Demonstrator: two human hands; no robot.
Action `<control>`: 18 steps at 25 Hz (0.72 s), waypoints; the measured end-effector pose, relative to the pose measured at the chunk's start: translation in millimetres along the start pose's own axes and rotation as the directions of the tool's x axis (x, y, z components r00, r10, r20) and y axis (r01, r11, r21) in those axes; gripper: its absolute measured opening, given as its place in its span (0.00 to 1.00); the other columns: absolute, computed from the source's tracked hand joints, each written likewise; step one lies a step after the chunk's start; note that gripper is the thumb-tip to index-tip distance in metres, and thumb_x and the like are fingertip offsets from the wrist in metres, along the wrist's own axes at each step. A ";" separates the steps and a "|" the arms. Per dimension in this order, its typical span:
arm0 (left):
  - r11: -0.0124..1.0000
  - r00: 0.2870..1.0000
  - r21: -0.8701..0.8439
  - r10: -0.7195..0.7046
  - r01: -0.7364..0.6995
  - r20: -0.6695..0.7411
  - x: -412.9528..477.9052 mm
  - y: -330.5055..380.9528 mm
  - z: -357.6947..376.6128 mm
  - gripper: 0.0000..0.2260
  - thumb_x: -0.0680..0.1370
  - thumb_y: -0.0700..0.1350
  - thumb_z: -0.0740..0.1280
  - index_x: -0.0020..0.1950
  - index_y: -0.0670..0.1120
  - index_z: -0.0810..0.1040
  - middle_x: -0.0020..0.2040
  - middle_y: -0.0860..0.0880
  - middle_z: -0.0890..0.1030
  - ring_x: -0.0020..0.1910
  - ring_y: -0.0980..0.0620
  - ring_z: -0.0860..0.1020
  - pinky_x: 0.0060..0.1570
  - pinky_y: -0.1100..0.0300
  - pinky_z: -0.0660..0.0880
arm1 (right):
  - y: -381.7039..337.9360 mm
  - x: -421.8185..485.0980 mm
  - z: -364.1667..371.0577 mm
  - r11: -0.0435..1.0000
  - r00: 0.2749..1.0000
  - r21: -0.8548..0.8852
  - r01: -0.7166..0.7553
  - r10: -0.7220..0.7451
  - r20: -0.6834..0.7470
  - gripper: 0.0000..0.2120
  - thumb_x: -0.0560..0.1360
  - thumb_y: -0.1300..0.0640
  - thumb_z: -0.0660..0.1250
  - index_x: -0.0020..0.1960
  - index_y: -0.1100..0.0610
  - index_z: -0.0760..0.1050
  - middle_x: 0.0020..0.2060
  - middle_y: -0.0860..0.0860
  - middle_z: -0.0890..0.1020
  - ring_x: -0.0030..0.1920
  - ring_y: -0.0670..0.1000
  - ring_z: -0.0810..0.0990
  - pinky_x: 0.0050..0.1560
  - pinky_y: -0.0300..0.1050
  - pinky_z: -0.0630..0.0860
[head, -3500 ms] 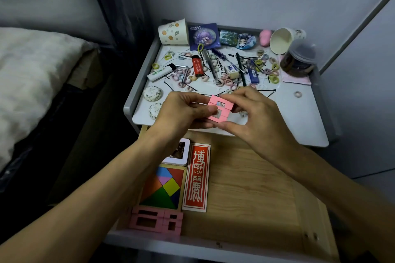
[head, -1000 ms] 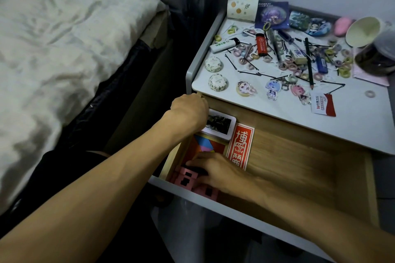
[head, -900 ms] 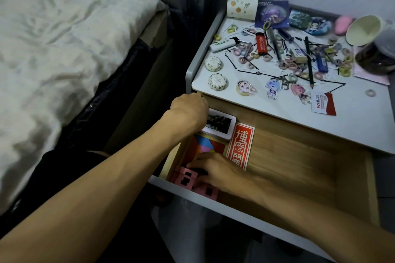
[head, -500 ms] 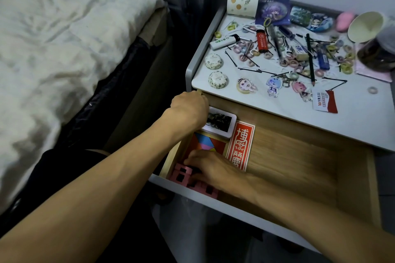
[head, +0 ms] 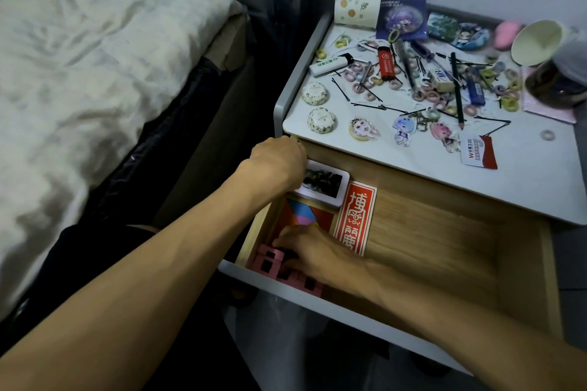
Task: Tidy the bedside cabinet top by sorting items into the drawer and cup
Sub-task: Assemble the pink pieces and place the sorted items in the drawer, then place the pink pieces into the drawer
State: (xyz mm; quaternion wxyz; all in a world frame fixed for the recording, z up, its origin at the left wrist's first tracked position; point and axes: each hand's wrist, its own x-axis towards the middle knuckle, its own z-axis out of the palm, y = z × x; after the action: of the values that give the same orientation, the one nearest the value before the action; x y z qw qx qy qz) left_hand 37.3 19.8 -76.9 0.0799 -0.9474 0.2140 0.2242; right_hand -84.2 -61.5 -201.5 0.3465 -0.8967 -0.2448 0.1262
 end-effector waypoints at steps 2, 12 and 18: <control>0.999 1.000 -0.044 0.005 -0.004 0.014 -1.2 -2.1 -1.7 0.13 0.78 0.45 0.69 0.61 0.42 0.77 0.51 0.45 0.78 0.51 0.45 0.79 0.41 0.56 0.72 | -1.8 -0.3 -2.6 1.000 1.000 -0.021 0.015 -0.015 0.002 0.11 0.75 0.58 0.69 0.57 0.53 0.77 0.52 0.48 0.78 0.52 0.43 0.76 0.52 0.30 0.71; 0.960 0.824 -0.178 0.080 -0.214 -0.561 3.2 -19.5 -35.7 0.14 0.75 0.52 0.71 0.56 0.46 0.77 0.52 0.45 0.80 0.49 0.41 0.79 0.41 0.51 0.74 | -9.2 -17.5 -124.9 0.955 0.809 -0.207 -0.210 0.051 -0.586 0.08 0.74 0.60 0.71 0.53 0.56 0.81 0.47 0.51 0.81 0.48 0.49 0.78 0.51 0.43 0.75; 0.968 0.869 -0.057 0.191 -0.243 -0.457 21.0 -0.1 -31.3 0.20 0.78 0.52 0.66 0.68 0.48 0.71 0.64 0.43 0.74 0.60 0.42 0.75 0.50 0.49 0.76 | 8.7 0.7 -183.3 0.839 0.790 -0.278 -0.468 0.256 -0.557 0.19 0.76 0.50 0.70 0.65 0.53 0.76 0.58 0.53 0.77 0.60 0.52 0.73 0.58 0.46 0.70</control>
State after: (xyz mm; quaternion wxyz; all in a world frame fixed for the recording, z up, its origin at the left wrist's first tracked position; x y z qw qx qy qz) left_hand 66.6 4.3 -58.8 -0.0508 -0.9463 0.3188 0.0193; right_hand -8.0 -169.2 -74.1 0.1745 -0.9798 0.0131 -0.0971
